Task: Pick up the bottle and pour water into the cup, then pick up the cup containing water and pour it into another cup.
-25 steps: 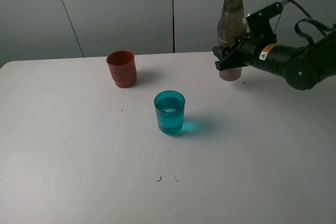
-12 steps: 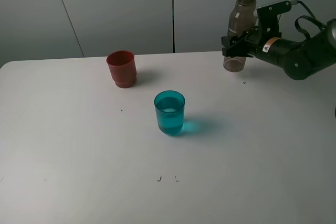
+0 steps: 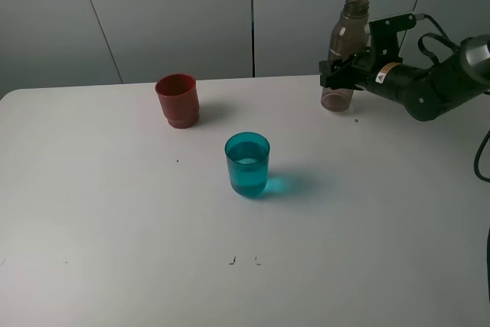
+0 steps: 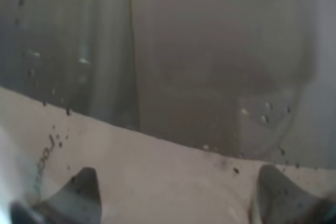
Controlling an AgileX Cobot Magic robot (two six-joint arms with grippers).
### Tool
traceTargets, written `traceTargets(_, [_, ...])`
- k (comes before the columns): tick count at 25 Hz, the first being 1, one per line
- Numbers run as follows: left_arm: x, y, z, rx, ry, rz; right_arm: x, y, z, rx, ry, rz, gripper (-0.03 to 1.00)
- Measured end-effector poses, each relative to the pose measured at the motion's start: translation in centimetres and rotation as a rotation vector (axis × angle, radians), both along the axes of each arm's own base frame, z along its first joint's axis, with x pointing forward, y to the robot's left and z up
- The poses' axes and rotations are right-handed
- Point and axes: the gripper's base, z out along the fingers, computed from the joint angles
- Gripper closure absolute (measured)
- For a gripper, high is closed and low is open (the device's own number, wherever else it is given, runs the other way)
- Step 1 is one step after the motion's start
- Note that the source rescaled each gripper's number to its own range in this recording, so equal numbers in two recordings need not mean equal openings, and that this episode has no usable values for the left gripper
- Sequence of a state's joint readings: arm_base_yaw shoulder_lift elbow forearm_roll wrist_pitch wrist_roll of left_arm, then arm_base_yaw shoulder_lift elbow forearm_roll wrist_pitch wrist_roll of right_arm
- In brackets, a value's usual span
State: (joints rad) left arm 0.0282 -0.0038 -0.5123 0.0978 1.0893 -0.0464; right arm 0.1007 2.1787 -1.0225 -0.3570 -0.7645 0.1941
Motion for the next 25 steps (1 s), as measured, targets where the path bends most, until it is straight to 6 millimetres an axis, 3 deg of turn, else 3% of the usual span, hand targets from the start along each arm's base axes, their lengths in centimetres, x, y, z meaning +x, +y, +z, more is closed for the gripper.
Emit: traceTargets(25, [0.00,0.00,0.00,0.000,0.000,0.000,-0.06,-0.04,-0.86,0.001,0.034,-0.006,0.96])
